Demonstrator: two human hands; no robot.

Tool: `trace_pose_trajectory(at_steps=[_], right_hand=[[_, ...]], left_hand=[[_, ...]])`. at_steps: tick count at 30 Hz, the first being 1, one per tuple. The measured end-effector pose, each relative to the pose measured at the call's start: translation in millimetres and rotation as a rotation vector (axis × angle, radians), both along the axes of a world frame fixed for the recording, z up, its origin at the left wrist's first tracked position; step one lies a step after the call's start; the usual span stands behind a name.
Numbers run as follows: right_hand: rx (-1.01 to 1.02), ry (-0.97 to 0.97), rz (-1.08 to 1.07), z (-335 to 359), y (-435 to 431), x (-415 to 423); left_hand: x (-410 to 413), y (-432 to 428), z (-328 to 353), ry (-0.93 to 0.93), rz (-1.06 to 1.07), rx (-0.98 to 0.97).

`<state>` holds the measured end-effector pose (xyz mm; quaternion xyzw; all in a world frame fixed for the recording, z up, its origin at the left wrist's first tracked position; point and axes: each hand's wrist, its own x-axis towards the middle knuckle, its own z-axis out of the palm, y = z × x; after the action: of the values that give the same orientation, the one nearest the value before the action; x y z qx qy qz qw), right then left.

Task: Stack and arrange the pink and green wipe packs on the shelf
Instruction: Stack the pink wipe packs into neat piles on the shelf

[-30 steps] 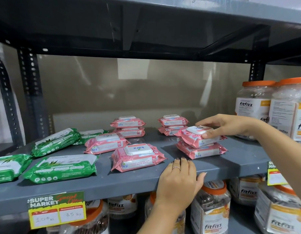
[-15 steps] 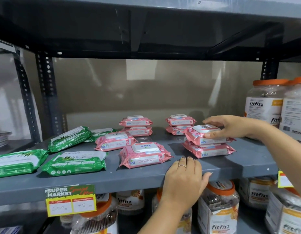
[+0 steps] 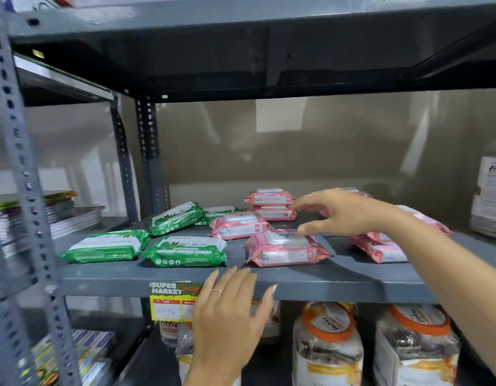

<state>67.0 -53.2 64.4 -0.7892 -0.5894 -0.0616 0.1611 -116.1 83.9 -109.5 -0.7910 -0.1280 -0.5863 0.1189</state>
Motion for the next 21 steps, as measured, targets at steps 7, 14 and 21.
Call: trace_pose_trajectory(at_steps=[7,14,21], right_hand=[[-0.181,0.063,0.078,-16,31,-11],[-0.156,-0.001,-0.105,-29,29,-12],[-0.204,0.106,-0.063,-31,14,-11]], left_hand=[[6,7,-10,-0.041,0.04,0.069],[11,17,-18,-0.092,0.016,0.118],[18,27,-18,-0.054,0.006,0.202]])
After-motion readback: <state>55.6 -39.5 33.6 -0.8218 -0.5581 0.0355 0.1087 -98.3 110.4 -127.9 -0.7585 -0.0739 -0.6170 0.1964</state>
